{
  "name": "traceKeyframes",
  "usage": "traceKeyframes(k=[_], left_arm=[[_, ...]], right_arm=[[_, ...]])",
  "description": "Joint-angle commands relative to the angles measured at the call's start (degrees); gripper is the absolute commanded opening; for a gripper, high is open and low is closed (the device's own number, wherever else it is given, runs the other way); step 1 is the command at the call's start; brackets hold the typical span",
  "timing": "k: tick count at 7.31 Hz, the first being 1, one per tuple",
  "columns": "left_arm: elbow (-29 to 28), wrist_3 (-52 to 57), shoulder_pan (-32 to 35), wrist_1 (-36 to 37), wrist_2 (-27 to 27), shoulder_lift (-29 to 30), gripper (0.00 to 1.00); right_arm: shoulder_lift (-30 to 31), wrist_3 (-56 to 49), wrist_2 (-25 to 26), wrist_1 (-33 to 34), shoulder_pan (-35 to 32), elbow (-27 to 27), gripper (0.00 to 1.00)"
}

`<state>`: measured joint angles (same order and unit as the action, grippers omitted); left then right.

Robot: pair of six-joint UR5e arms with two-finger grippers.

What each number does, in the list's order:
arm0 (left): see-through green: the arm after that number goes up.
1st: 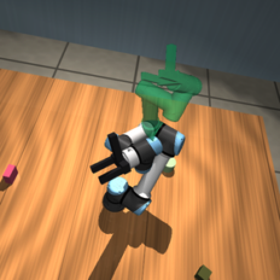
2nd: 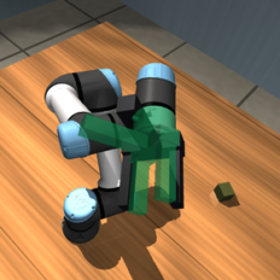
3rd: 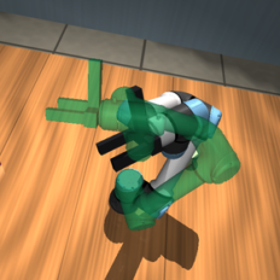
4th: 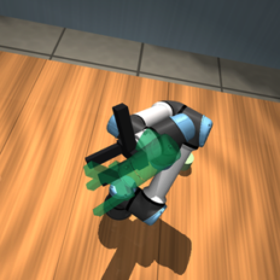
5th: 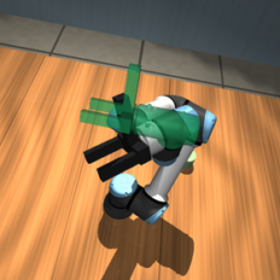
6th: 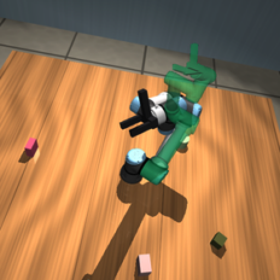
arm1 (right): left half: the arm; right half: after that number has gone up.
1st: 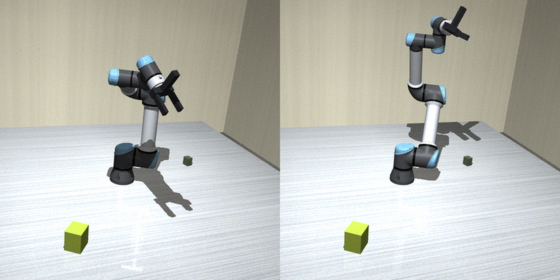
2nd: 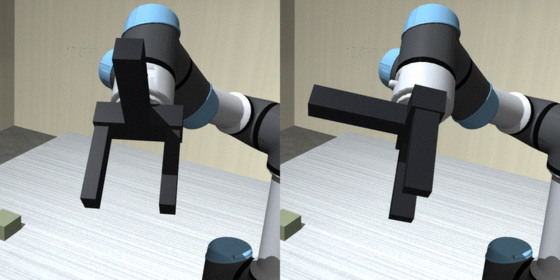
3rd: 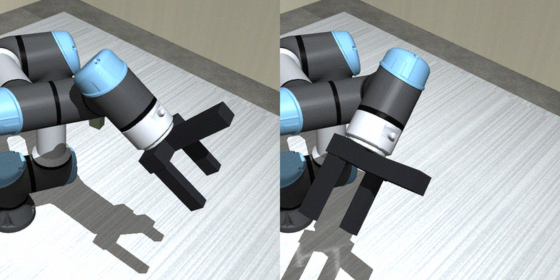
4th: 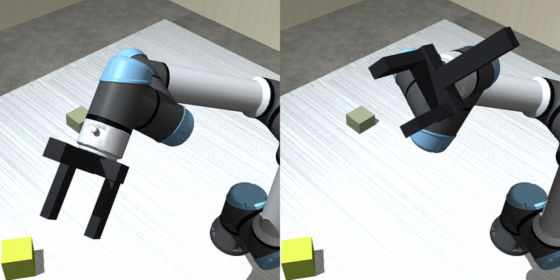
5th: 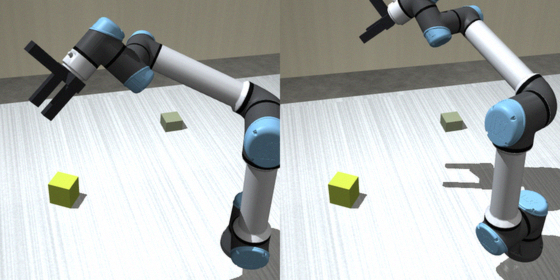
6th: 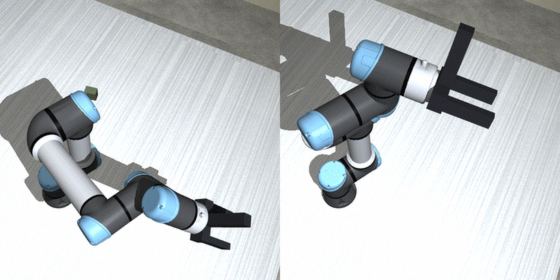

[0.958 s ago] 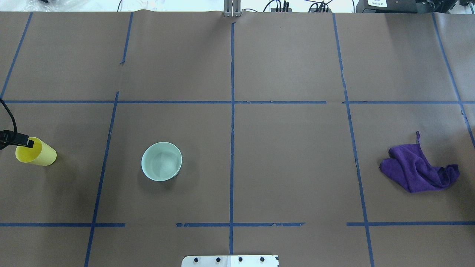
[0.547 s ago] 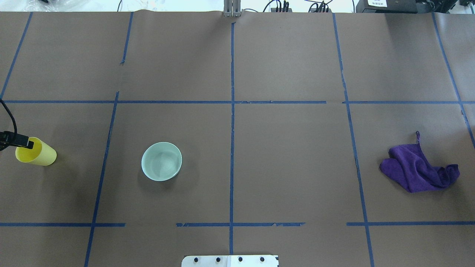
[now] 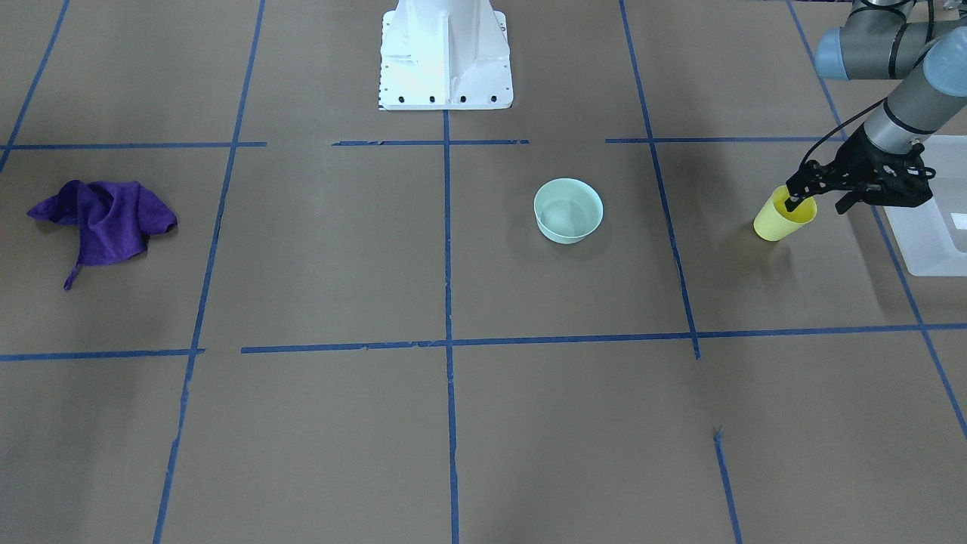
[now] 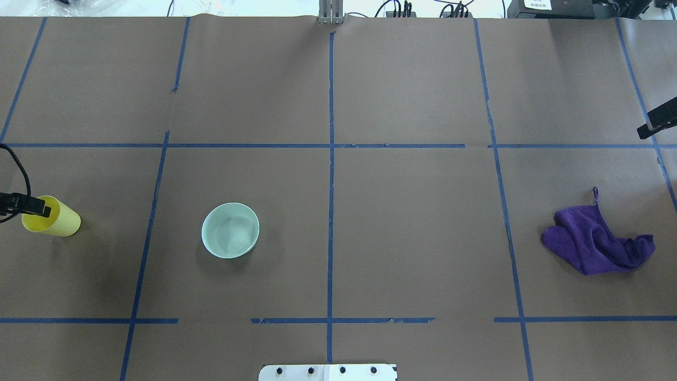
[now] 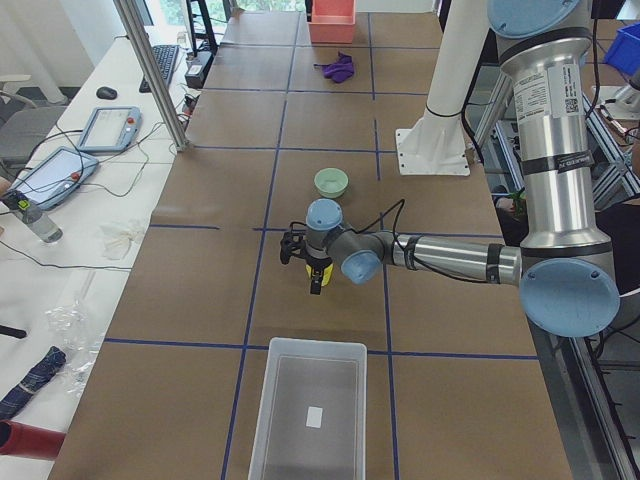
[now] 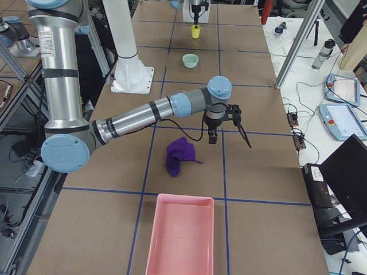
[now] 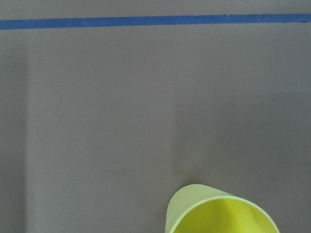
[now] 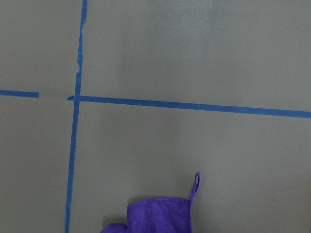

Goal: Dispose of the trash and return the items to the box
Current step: 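Grasp the yellow cup with the left gripper while the right reaches toward the cloth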

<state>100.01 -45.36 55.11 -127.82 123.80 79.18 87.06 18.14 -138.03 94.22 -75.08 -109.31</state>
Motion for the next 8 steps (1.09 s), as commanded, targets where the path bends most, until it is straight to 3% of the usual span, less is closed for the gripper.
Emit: traceKeyframes(k=[1,2,3,4,6,8], left_arm=[[-2.4,-0.2,-1.1,-3.1,-0.2,0.4,0.92],[-2.5,-0.3,-1.1,-3.2,-0.2,0.5,0.66],[-2.5,0.3,-1.1,-3.2,-0.2,0.4,0.24],[-1.9,0.2,-1.1,-3.3,-0.2,0.4,0.0],[0.0,0.2,-0.3,-3.1,0.4,0.0,0.0],[5.1,0.2,1.1,2.8,2.6,-0.3,0.0]], right_arm=[[0.5,0.0,1.8,-2.8,3.4,0.1,1.0],[0.3,0.5,1.6,-2.8,4.0,0.2,1.0],[0.2,4.9,1.6,-3.0,5.5,0.1,1.0],[0.0,6.5,2.7,-3.1,7.2,0.1,1.0],[0.0,6.6,3.7,-3.1,8.2,0.1,1.0],[0.5,8.7,4.3,-4.6,9.2,0.2,1.0]])
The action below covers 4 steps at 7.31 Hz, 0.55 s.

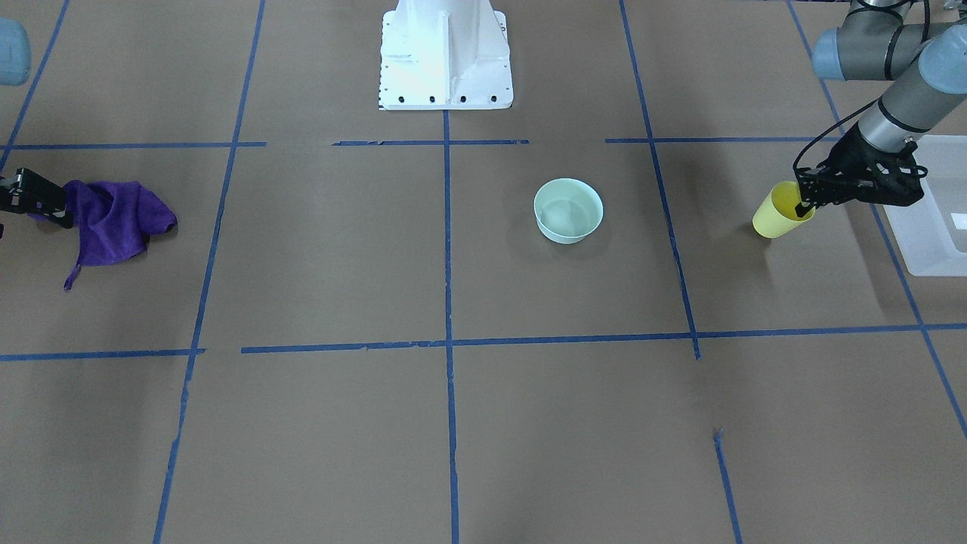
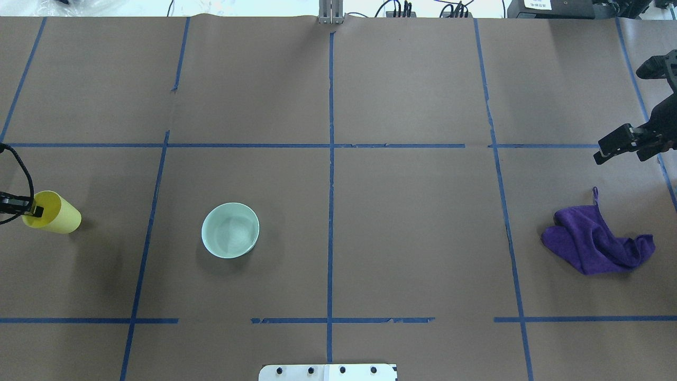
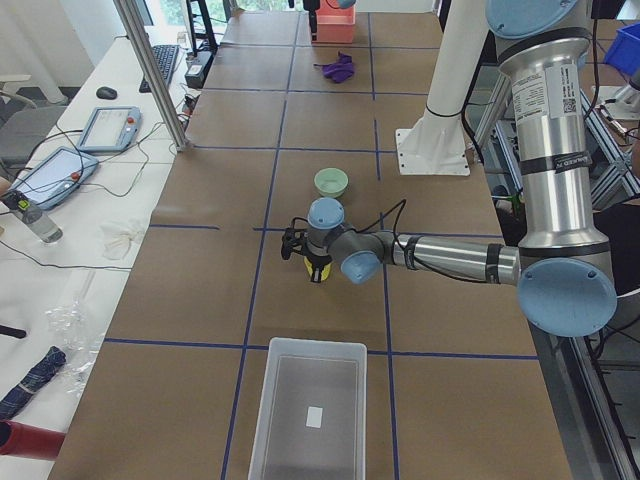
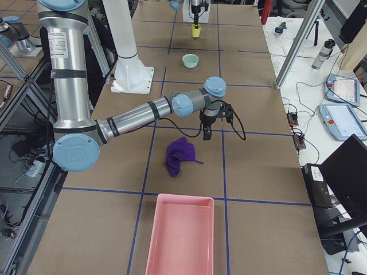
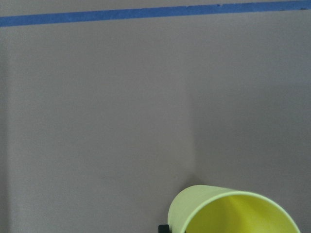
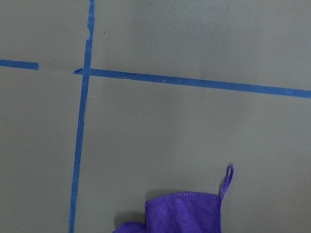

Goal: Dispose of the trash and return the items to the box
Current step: 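Grasp the yellow cup with the left gripper while the right reaches toward the cloth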

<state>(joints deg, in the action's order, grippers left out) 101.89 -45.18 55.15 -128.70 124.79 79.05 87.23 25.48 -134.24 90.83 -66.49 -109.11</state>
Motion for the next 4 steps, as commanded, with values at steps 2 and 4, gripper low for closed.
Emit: traceKeyframes(k=[2,4], left_arm=[[8.6,0.2,6.8,11.1,2.0,0.8,0.0],[12.1,1.0,7.6,16.1,2.1,1.1,0.0]], right_arm=[[5.8,13.3,5.3,-17.0,3.9,0.6,1.0],[11.1,16.4,9.8,-22.0,8.8,0.7,1.0]])
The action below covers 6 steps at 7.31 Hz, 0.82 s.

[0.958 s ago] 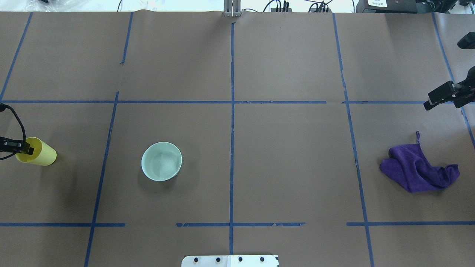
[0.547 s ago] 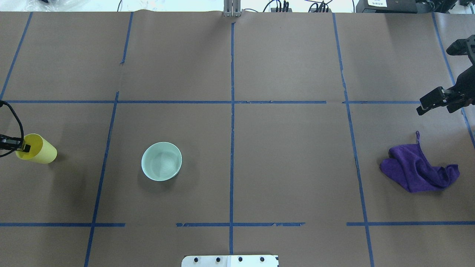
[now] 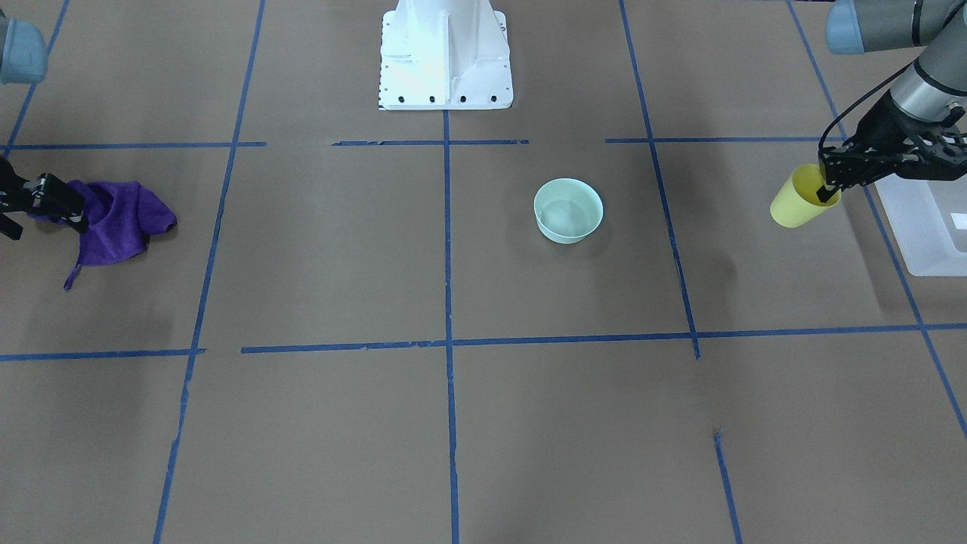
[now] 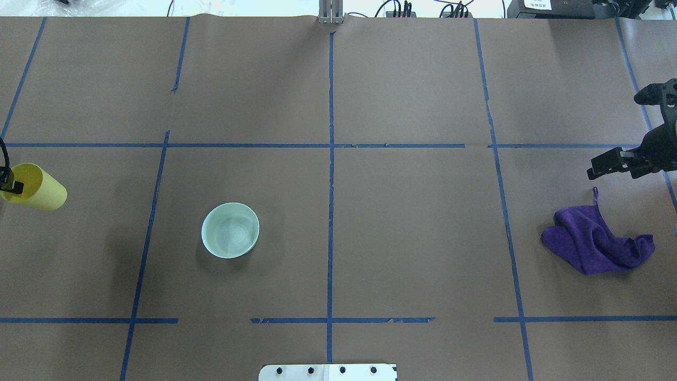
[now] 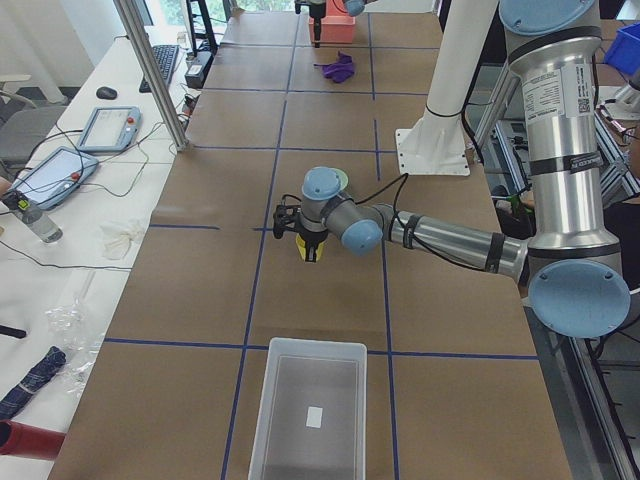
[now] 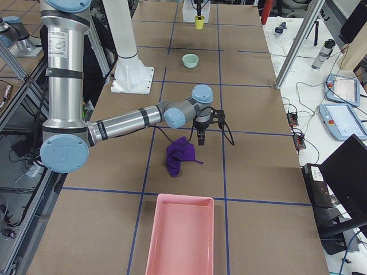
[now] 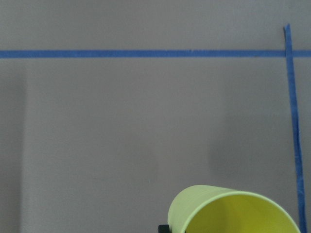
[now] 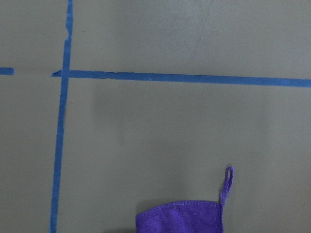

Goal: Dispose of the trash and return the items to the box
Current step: 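Lift the yellow cup with the left gripper while the right grasps the purple cloth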

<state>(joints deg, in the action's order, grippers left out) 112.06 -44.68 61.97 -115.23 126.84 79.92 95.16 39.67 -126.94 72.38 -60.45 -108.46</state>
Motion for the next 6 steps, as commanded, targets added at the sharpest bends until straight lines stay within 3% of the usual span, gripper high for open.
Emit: traceKeyframes(k=[1,4,6], left_arm=[[2.5,0.5,2.7,2.7,0.2,0.4,0.0],[2.6,1.4,7.4,4.4,3.0,2.8,0.0],[1.9,7.1,10.3,5.3,3.6,2.8,0.0]], right_arm=[[4.5,2.6,2.2,-3.5,3.2,0.0,1.0],[5.1,2.7,2.7,-3.5,10.5,-0.1,1.0],[5.0,2.6,6.1,-3.2,14.7,0.1,1.0]])
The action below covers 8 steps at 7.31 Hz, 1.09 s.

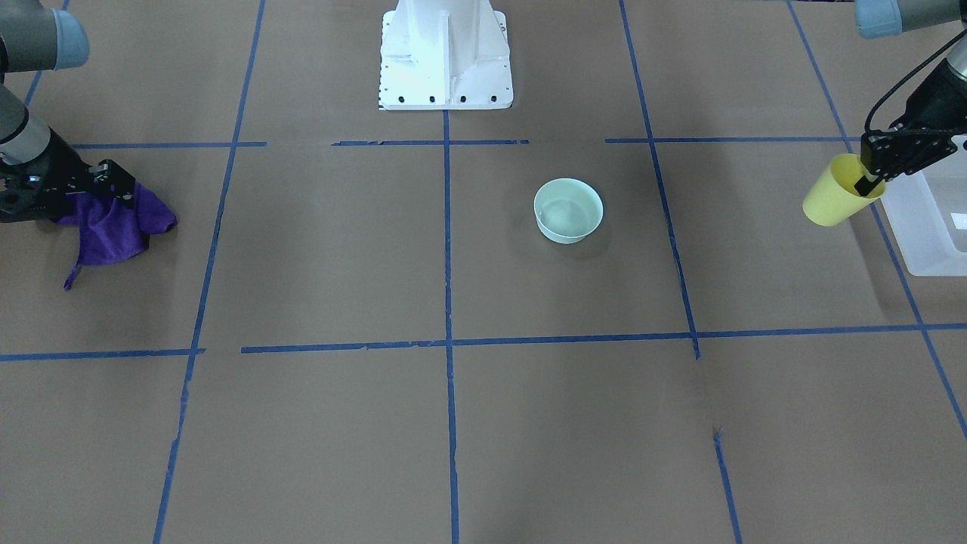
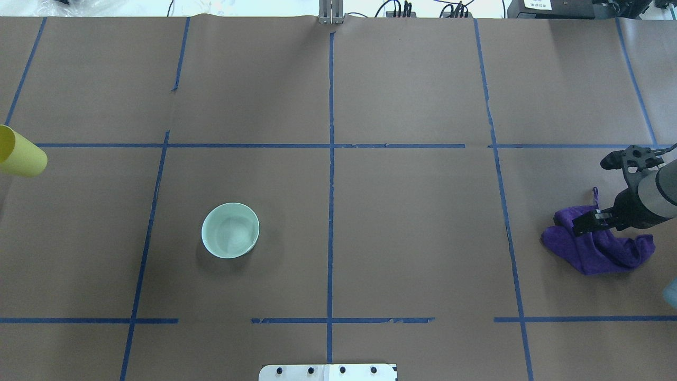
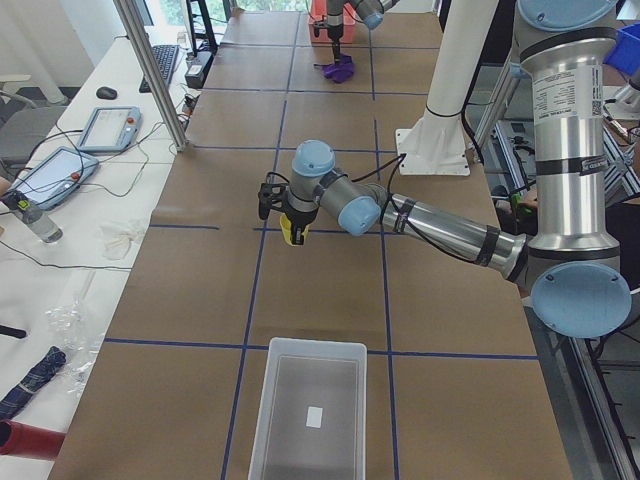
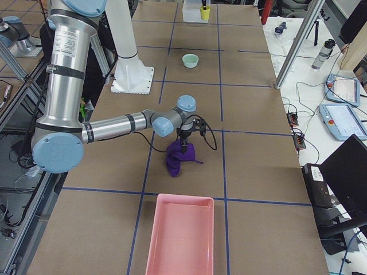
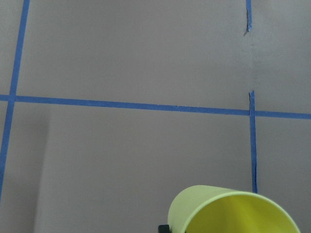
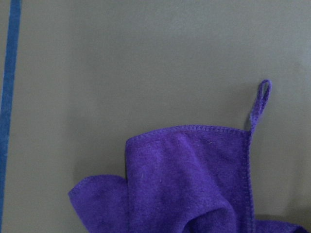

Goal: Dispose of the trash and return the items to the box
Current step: 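Lift the yellow cup with the left gripper while the right grasps the purple cloth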

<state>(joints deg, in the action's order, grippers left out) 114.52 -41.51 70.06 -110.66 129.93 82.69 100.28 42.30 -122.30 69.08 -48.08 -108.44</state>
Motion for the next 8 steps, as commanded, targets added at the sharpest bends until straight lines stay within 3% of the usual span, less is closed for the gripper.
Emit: traceKeyframes(k=[1,3,4,5,6,7,8], left_arm=[[-0.7,9.1,5.0,3.8,0.5,0.0,0.0],[-1.7,15.0,7.4,6.2,0.5,-0.1,0.0],[-3.8,19.1,7.5,6.2,0.4,-0.2,0.0],[-5.2,22.1,8.9,6.2,0.2,-0.1,0.0],[-5.4,22.3,9.6,6.2,0.2,0.0,0.0],[-5.9,22.4,9.7,6.2,0.1,0.0,0.0],[-6.7,22.8,10.2,6.2,-0.1,-0.2,0.0]], right_arm=[[0.0,0.0,1.5,0.2,3.0,0.1,1.0],[0.1,-0.1,1.6,0.4,4.2,0.5,1.0],[-0.1,-0.4,1.8,0.4,5.2,1.1,0.9],[-0.3,-0.6,1.8,0.4,5.2,1.6,0.72],[-0.3,-0.7,1.7,0.4,5.2,1.7,0.29],[-0.1,-0.6,2.2,0.2,5.0,1.7,0.01],[0.3,-0.6,3.8,-0.3,4.8,1.4,0.0]])
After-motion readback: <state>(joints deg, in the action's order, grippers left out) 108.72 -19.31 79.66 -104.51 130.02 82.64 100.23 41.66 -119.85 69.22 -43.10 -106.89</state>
